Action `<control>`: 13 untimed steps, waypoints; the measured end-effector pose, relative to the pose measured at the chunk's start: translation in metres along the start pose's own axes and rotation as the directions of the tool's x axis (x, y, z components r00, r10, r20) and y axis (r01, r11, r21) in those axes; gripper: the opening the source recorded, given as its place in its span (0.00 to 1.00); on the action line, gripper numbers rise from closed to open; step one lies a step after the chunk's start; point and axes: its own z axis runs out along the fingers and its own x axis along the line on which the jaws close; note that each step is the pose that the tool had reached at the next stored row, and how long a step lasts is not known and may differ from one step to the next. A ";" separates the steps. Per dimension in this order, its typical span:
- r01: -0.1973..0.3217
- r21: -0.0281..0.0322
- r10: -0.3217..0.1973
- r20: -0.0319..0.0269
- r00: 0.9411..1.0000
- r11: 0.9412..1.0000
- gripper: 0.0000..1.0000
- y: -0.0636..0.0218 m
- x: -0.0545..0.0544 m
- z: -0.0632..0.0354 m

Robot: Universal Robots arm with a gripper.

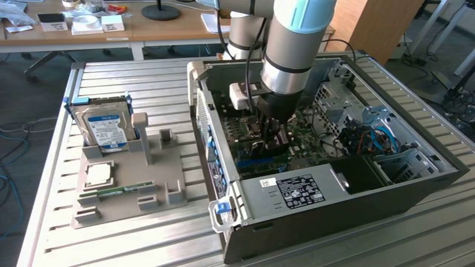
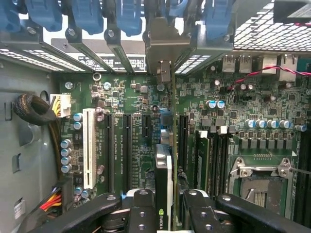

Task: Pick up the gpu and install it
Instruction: 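Insert the gpu into the slot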

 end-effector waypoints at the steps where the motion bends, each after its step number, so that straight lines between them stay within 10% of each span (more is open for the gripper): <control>1: -0.004 0.000 0.004 -0.002 1.000 1.000 0.27 0.0000 0.000 0.0000; 13: -0.032 0.001 0.032 -0.005 0.999 0.999 0.27 0.0001 0.000 0.0015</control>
